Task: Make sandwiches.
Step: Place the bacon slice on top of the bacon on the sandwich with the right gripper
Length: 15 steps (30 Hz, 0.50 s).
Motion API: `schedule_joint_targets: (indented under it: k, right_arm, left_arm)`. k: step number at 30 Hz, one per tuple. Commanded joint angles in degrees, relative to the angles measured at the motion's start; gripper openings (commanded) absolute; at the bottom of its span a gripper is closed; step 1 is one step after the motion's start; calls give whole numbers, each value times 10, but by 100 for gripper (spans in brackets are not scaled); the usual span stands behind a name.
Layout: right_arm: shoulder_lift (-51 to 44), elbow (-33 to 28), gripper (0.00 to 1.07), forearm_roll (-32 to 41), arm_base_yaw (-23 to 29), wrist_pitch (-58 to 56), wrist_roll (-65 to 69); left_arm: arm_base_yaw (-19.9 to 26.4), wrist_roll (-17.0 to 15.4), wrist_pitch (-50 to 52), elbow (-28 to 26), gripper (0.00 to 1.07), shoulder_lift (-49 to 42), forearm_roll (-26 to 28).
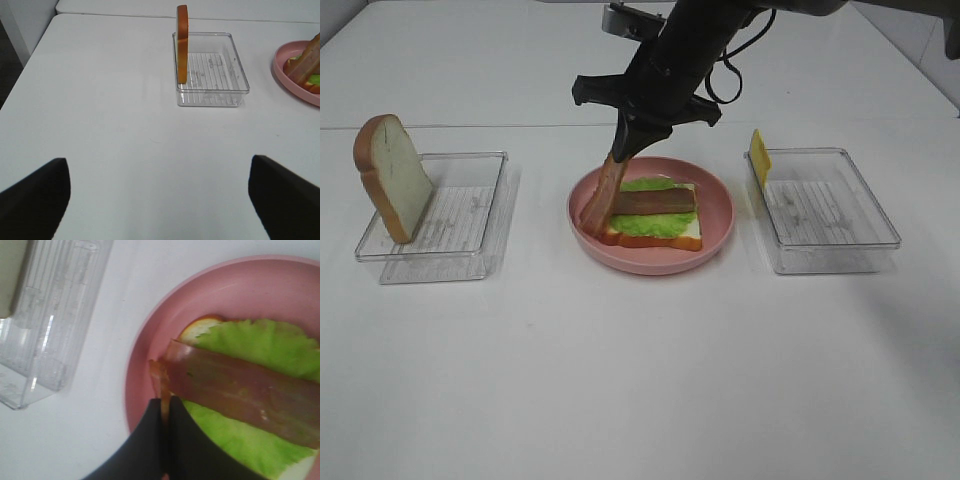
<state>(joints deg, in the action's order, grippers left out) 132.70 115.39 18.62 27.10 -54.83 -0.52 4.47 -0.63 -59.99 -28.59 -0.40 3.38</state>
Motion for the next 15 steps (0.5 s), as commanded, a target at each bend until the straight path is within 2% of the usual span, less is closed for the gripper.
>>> schedule_joint_targets:
  k: [1,6,15]
  right_arm:
    - [-2,2,0,-74,-1,-3,5]
    - [-2,2,0,-115,-1,-3,15]
    - [-2,2,0,-117,-1,-3,14]
  left_arm:
    - [2,2,8,0,88,-9,2]
    - [2,2,8,0,88,-9,2]
    - [2,2,8,0,88,-9,2]
